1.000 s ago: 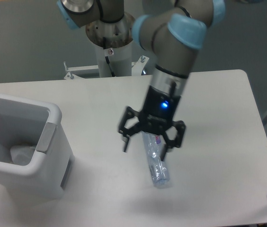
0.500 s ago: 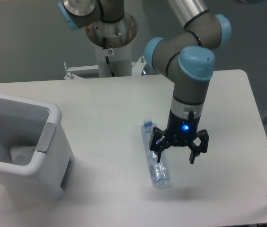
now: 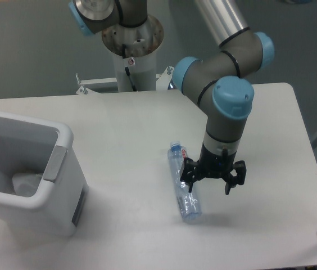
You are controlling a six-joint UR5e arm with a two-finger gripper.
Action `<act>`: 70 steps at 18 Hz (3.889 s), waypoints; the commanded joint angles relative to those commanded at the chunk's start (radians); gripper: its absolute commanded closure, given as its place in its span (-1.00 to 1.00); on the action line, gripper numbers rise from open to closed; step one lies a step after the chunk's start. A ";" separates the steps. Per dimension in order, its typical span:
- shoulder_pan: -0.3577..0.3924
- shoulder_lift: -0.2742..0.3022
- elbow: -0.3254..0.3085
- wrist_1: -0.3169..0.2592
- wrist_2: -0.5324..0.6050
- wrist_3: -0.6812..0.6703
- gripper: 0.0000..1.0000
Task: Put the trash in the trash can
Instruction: 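Lower the gripper around the bottle's middle and close it, then lift the gripped bottle and swing it toward the bin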
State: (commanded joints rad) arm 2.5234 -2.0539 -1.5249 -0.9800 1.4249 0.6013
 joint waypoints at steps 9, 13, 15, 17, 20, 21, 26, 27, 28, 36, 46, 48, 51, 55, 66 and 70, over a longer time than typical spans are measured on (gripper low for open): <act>-0.049 -0.078 0.078 -0.101 0.107 -0.011 -1.00; -0.074 -0.115 0.111 -0.111 0.132 -0.035 -1.00; -0.083 -0.127 0.118 -0.115 0.137 -0.054 -1.00; -0.095 -0.150 0.137 -0.117 0.161 -0.070 -1.00; -0.110 -0.183 0.163 -0.118 0.196 -0.109 -1.00; -0.112 -0.189 0.167 -0.121 0.203 -0.113 -1.00; -0.120 -0.215 0.180 -0.121 0.224 -0.138 -1.00; -0.127 -0.222 0.181 -0.121 0.256 -0.144 -1.00; -0.138 -0.232 0.181 -0.123 0.287 -0.147 -1.00; -0.141 -0.233 0.183 -0.124 0.302 -0.163 -0.25; -0.137 -0.190 0.203 -0.126 0.234 -0.155 -0.17; -0.127 -0.161 0.210 -0.126 0.188 -0.153 -0.17; -0.103 -0.111 0.212 -0.126 0.082 -0.153 -0.12; -0.078 -0.063 0.218 -0.121 0.000 -0.149 -0.10; -0.069 0.032 0.312 -0.115 -0.294 -0.202 -0.10; -0.074 0.080 0.312 -0.114 -0.395 -0.210 -0.10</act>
State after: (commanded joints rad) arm 2.4498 -1.9743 -1.2134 -1.0937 1.0296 0.3912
